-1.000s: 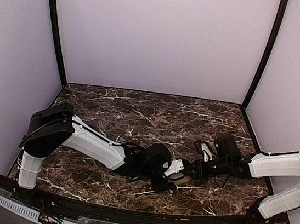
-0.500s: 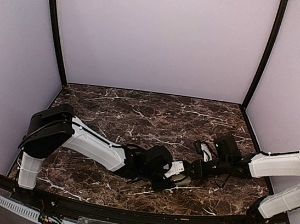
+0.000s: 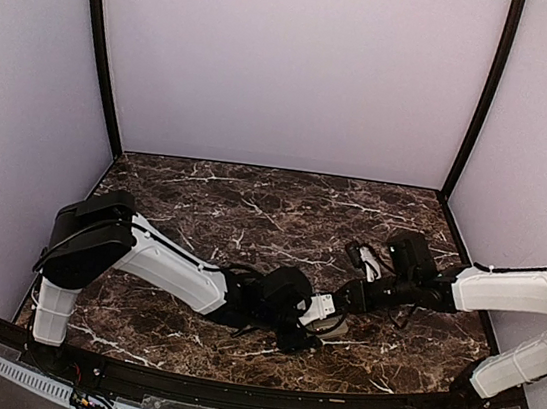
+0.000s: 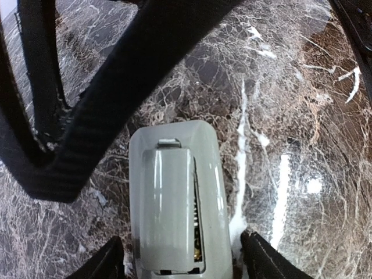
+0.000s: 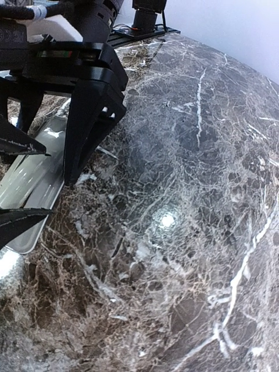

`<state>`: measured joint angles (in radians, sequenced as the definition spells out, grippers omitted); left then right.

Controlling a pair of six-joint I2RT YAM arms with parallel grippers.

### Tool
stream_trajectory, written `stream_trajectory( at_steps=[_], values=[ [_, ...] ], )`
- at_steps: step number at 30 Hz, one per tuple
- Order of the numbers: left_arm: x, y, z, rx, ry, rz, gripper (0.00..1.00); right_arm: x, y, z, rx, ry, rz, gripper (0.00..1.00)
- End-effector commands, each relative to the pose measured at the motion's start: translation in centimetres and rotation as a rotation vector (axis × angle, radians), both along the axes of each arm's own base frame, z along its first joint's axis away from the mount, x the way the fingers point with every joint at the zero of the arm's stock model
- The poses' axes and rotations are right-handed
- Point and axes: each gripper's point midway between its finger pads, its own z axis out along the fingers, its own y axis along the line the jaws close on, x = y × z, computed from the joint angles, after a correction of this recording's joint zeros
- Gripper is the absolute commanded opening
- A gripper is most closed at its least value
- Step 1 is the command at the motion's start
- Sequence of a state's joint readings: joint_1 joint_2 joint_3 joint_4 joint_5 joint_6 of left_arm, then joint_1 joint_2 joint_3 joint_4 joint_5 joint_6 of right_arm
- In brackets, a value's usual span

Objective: Load the batteries into the remote control
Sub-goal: Adjust the battery cover on the remote control without the battery cover.

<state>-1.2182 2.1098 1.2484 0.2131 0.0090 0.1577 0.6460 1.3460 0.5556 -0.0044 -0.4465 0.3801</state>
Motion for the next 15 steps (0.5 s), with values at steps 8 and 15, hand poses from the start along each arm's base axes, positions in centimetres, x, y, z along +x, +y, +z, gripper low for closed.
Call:
stream_trajectory(
  at_steps=[8,15],
  values=[
    [-0.7,4.0,-0.7,0.017,0.065,0.03,0.75,0.1,2.9,-1.0,0.052,0.088,0.162,0.11],
    [-0.6,5.2,-0.8,0.025,0.067,0.065,0.72,0.2,3.9,-1.3,0.069,0.097,0.219,0.03]
  ],
)
